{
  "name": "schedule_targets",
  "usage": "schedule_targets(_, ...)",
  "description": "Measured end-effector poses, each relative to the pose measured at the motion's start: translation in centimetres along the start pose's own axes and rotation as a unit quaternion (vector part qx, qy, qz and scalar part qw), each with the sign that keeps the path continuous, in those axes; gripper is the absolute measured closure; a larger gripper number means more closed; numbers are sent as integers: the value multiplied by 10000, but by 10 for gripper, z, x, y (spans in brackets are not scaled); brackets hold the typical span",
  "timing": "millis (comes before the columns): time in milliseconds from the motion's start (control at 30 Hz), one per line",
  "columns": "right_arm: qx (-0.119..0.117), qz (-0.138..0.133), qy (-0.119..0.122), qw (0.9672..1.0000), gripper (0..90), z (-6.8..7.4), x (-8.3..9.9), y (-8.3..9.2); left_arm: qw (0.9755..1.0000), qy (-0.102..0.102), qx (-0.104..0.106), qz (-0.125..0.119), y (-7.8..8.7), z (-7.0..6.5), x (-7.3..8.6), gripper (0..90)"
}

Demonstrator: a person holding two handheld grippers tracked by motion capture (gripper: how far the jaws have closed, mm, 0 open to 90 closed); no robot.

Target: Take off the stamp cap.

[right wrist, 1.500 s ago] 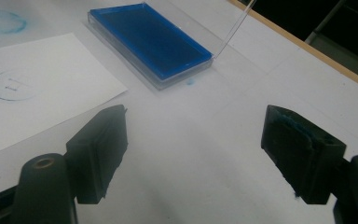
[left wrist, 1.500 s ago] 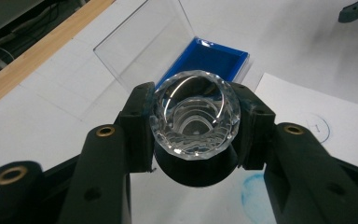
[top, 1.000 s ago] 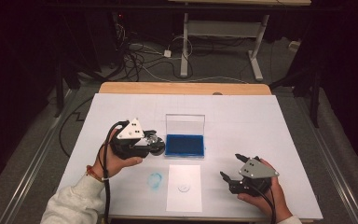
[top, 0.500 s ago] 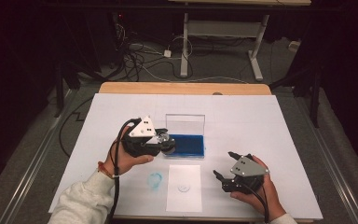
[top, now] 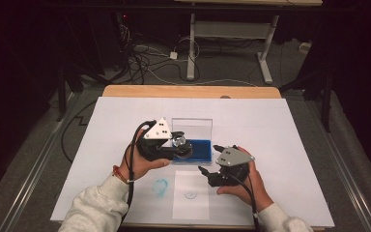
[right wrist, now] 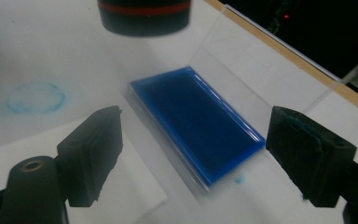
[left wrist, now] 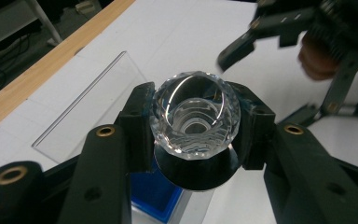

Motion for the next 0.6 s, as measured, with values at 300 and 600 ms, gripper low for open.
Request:
schedule_targets(300, -152, -334, -86, 9993, 269, 5, -23, -29, 9999, 73, 154, 17, -10, -8, -2, 545)
schedule_targets(600, -263, -457, -75, 9986, 305, 9, -27, -29, 9993, 149, 343, -4, -14, -13, -1, 545)
Point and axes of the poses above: each handheld gripper's, and its own axes: y roughly backward along the jaws, x roughly out of its underside, z roughly to its left, the point moved 10 cm from there along -y, roughly forward along the jaws, and after that the axes turned 15 degrees about y, right-handed, at the moved point
